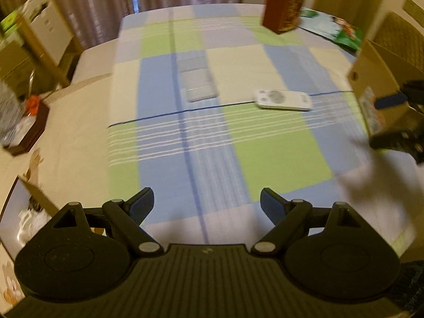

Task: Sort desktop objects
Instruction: 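Grasp the white remote with the right gripper while the left grasps the clear plastic case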

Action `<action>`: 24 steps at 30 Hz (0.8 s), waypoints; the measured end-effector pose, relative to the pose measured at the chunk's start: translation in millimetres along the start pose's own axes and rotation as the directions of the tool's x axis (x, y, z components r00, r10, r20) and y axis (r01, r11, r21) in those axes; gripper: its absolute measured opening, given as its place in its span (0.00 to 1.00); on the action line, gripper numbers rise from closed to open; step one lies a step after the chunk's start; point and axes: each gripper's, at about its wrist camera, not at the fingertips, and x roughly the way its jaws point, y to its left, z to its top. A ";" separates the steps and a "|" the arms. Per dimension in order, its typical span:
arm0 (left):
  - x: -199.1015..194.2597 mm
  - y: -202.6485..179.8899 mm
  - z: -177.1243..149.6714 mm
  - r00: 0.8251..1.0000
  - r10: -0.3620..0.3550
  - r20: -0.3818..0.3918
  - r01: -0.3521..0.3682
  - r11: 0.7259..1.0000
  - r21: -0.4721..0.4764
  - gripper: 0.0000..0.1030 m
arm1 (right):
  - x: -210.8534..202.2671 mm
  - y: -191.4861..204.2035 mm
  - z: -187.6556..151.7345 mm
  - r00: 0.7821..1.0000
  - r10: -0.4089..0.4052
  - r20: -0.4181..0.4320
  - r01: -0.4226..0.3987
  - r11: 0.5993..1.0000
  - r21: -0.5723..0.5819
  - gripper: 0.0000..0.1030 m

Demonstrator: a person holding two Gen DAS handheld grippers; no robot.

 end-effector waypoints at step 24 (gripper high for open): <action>51.6 57.8 39.7 0.997 0.055 -0.051 -0.060 0.994 -0.097 0.82 | 143.0 -41.2 62.4 0.978 -0.006 -0.206 -0.036 0.979 -0.203 0.40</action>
